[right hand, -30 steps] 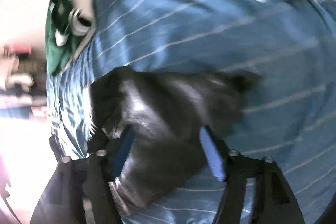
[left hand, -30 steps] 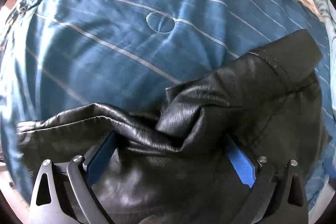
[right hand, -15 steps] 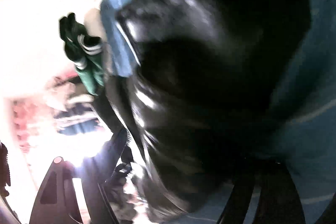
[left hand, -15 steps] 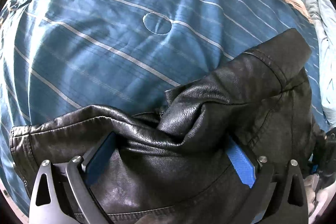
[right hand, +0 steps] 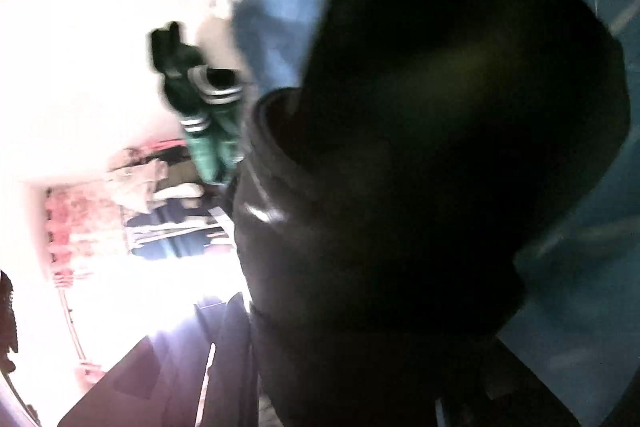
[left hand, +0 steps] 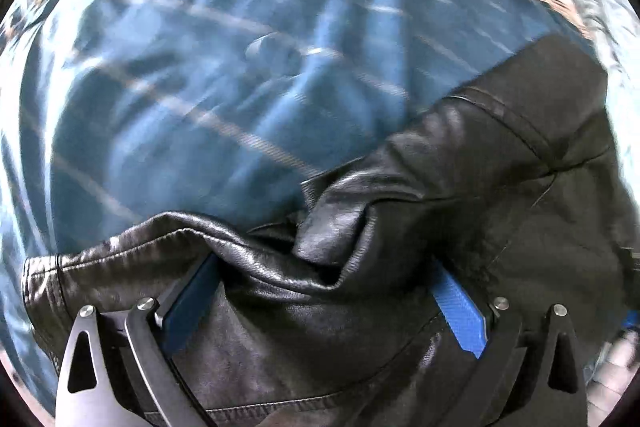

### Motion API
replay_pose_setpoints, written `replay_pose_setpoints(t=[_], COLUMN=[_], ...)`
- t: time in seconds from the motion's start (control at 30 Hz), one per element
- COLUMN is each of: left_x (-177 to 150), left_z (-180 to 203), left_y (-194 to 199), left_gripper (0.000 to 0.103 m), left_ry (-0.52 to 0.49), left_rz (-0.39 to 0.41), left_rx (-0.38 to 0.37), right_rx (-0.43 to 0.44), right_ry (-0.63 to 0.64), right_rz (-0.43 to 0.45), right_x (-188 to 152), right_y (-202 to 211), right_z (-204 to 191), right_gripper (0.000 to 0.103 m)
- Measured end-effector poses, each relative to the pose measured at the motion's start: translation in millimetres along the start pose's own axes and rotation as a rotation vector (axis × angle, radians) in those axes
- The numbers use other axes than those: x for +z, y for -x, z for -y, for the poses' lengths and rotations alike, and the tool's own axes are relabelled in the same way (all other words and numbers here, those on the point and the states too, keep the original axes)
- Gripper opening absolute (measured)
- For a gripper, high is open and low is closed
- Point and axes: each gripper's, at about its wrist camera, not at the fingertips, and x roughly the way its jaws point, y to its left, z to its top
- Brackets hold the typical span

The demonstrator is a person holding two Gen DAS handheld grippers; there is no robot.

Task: Fold large clothes

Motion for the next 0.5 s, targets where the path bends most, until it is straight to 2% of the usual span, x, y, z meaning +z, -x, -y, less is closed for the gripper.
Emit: replay_pose_setpoints(t=[0.1,0.17,0.27,0.4,0.5], left_x=[10.1,16.6,20.7,17.6,4.8], left_z=[24.5,42.7,58.6,44.9,2.5], left_y=[-3.9,-11.1,-14.3,3.8,39.6], left_gripper=[0.103,0.103,0.103,0.103,0.103], left_ry=[-0.034,-0.050,-0.065,-0.025,0.045], left_rz=[0.015,0.028,0.039,0.041,0.074], left_rx=[-0.061,-0.110,-0.113,-0.116,-0.108], right_rx=[-0.022,-0.079,-0.154,-0.196,-0.202], right_ry=[0.073,0.141,0.189,0.288,0.384], right_rz=[0.046,0.068,0.069,0.026,-0.018], right_x=[-1.1,2.8,8.8,-4.8,-32.2], right_y=[22.1,33.5,35.7,21.8,-1.6], right_z=[-39.9,-61.3,-79.7,-115.8,-154.3], right_gripper=[0.017,0.017,0.018,0.018,0.017])
